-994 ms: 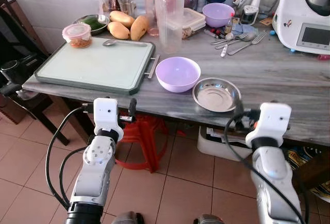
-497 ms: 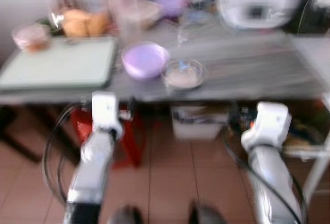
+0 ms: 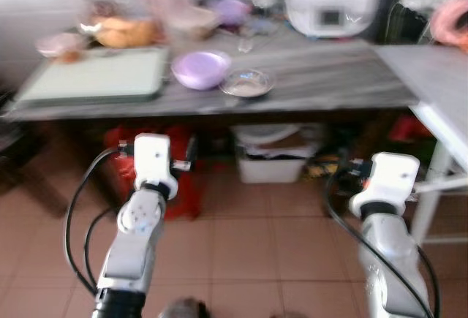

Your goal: Setting the table

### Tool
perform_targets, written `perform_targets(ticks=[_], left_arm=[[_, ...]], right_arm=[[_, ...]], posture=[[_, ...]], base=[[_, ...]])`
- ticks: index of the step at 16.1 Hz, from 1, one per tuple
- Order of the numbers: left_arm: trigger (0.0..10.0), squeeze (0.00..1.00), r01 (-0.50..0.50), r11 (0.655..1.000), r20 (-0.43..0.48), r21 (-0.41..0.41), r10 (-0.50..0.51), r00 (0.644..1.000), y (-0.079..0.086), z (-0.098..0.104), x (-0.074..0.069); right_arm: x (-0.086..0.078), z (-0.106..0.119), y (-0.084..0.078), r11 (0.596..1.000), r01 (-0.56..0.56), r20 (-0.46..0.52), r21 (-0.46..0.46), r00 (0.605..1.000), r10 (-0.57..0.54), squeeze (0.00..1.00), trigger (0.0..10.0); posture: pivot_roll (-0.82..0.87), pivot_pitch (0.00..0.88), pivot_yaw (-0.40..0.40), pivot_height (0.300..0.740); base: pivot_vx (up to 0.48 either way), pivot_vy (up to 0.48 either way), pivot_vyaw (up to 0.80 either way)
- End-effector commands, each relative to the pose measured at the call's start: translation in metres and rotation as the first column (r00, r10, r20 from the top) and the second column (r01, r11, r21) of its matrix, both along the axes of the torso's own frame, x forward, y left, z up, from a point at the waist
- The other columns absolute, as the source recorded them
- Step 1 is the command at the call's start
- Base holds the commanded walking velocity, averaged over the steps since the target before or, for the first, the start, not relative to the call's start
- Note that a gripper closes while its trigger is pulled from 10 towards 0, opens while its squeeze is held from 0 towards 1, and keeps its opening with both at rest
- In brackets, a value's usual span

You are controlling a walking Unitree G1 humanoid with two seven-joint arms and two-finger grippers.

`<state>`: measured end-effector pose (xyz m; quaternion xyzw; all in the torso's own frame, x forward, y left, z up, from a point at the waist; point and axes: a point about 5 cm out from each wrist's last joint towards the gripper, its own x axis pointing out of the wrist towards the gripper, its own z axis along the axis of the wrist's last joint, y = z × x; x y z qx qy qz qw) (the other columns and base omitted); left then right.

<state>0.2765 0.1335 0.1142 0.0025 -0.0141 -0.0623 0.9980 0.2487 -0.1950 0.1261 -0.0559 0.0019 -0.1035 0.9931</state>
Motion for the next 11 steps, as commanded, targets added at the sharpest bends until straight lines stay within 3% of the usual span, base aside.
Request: perform_targets(ticks=[1, 3, 4, 5, 7, 10, 11], left_arm=[[10.0, 0.00, 0.007, 1.000, -0.021, 0.027, -0.006, 1.000, -0.001, -0.005, -0.001], [10.0, 0.00, 0.031, 0.999, -0.020, 0.027, -0.030, 0.999, -0.001, -0.005, -0.003], [10.0, 0.00, 0.031, 0.999, -0.008, 0.043, -0.031, 0.999, 0.001, -0.004, -0.003], [10.0, 0.00, 0.027, 0.999, 0.000, 0.039, -0.027, 1.000, 0.002, 0.000, -0.002], [10.0, 0.00, 0.023, 0.999, 0.007, 0.034, -0.023, 1.000, 0.003, 0.002, 0.001], [10.0, 0.00, 0.035, 0.999, 0.011, 0.026, -0.035, 0.999, -0.001, 0.003, 0.002], [10.0, 0.00, 0.041, 0.999, 0.010, 0.021, -0.042, 0.999, -0.003, 0.003, 0.002]], right_arm=[[0.000, -0.003, 0.003, 0.998, -0.007, -0.011, -0.055, 1.000, 0.006, 0.00, 10.0], [0.003, 0.000, 0.009, 0.998, -0.042, 0.026, -0.039, 0.999, 0.043, 0.00, 10.0], [0.004, 0.003, 0.010, 0.995, -0.054, 0.046, -0.084, 0.997, 0.059, 0.00, 10.0], [-0.001, 0.002, 0.015, 0.992, -0.126, 0.038, 0.021, 0.991, 0.125, 0.00, 10.0], [-0.003, -0.001, 0.017, 0.989, -0.129, 0.030, 0.069, 0.991, 0.127, 0.00, 10.0], [0.001, -0.002, 0.019, 0.992, -0.118, 0.028, 0.047, 0.993, 0.117, 0.00, 10.0], [0.002, -0.001, 0.020, 0.991, -0.131, 0.023, -0.015, 0.991, 0.131, 0.00, 10.0]], posture=[[-0.10, 0.000, 0.059, 0.740], [-0.09, 0.000, 0.055, 0.740], [-0.09, 0.000, 0.055, 0.740], [-0.08, 0.000, 0.059, 0.740], [-0.08, 0.000, 0.065, 0.740], [-0.08, 0.000, 0.070, 0.740], [-0.08, 0.000, 0.070, 0.740]], base=[[0.000, 0.000, 0.00], [0.000, 0.000, 0.00], [0.000, 0.000, 0.00], [0.000, -0.364, 0.00], [0.000, -0.373, 0.00], [0.000, -0.376, 0.00], [0.000, -0.375, 0.00]])
